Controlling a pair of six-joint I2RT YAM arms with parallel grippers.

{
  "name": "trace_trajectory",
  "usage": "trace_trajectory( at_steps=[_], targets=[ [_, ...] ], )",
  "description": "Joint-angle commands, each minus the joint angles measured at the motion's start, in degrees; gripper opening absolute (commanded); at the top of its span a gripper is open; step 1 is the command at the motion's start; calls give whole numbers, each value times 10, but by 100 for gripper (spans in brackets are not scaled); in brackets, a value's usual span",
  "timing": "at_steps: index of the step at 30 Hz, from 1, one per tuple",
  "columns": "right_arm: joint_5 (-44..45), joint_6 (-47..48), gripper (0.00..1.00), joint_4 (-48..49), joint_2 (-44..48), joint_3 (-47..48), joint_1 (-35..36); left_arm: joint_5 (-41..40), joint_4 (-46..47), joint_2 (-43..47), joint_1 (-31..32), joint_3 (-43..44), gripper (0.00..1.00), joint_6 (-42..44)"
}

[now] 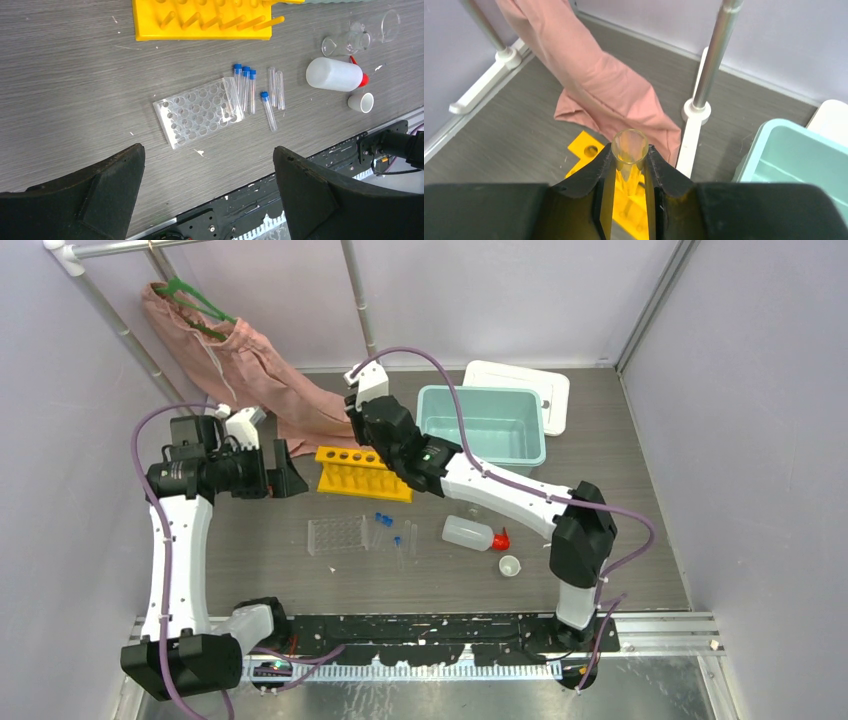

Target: Organize the chemistry lab equipment

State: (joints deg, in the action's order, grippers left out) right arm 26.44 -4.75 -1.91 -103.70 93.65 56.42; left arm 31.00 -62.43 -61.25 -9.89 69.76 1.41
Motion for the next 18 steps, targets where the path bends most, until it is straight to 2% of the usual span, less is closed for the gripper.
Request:
trace_trajectory(
  at_steps=[1, 18],
  targets=[
    [33, 37, 1, 113, -11, -4, -1, -6, 13, 11, -2, 25, 100, -8],
    [12, 13, 1, 128, -30, -36, 0, -11, 10, 8, -3, 38, 100, -6]
  ],
)
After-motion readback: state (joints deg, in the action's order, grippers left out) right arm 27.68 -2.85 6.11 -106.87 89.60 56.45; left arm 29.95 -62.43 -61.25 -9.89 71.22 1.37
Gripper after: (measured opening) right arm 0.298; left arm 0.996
